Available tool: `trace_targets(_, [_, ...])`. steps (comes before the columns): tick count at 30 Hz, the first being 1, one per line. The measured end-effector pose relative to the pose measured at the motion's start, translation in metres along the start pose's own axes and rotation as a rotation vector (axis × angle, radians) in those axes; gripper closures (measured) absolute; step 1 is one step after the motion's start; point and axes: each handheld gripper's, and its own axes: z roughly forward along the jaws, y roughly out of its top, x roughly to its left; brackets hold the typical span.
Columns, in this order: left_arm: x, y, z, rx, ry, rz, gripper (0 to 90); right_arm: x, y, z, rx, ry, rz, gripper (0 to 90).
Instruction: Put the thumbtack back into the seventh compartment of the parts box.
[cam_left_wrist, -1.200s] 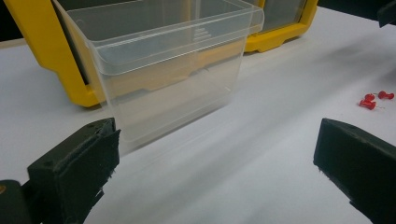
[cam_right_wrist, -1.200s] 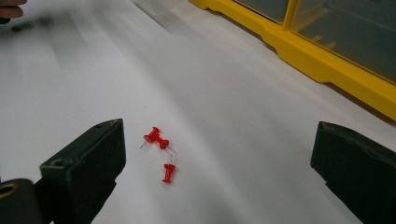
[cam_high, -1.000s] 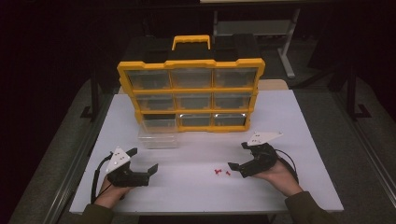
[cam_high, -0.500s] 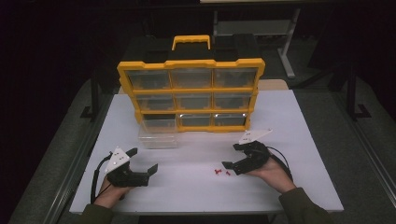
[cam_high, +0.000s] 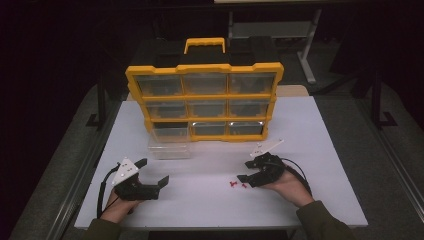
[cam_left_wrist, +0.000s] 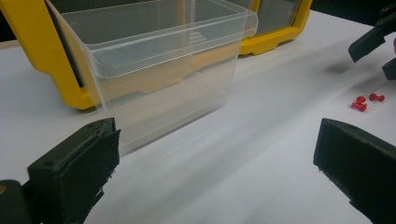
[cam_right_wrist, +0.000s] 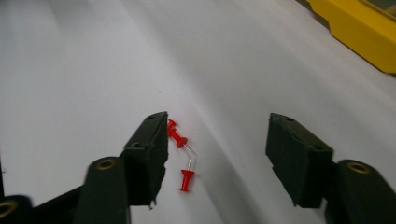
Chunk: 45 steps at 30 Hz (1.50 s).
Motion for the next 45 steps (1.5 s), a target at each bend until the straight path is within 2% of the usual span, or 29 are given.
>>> trace_targets(10, [0.000,0.000,0.000,0.002,-0.003,0.009,0.0,0.003,-0.003,0.006,0.047,0.025,-0.021,56.4])
trace_targets(14, [0.000,0.000,0.000,0.006,-0.003,0.012,0.0,0.006,-0.004,0.009,0.069,0.031,-0.027,57.2])
trace_targets(17, [0.000,0.000,0.000,0.005,-0.004,0.012,0.0,0.007,-0.004,0.010,0.080,0.006,-0.025,56.5])
trace_targets(18, [0.000,0.000,0.000,0.006,-0.004,0.013,0.0,0.007,-0.004,0.009,0.080,0.008,-0.019,59.0])
trace_targets(24, [0.000,0.000,0.000,0.007,-0.006,0.017,0.0,0.008,-0.004,0.010,0.101,0.032,-0.028,60.6])
trace_targets(29, [0.000,0.000,0.000,0.008,-0.007,0.018,0.0,0.006,-0.004,0.011,0.111,0.048,-0.025,66.9])
trace_targets(32, [0.001,0.000,0.000,0.010,-0.007,0.022,0.0,0.005,-0.005,0.012,0.121,0.039,-0.042,69.0])
trace_targets(38, [0.000,0.000,0.000,0.008,-0.008,0.022,0.0,0.007,-0.005,0.015,0.138,0.054,-0.032,73.8])
trace_targets(41, [0.000,0.000,0.000,0.009,-0.008,0.023,0.0,0.006,-0.005,0.016,0.145,0.049,-0.050,75.3])
trace_targets(45, [0.000,0.000,0.000,0.009,-0.010,0.024,0.0,0.006,-0.005,0.017,0.154,0.048,-0.051,77.4])
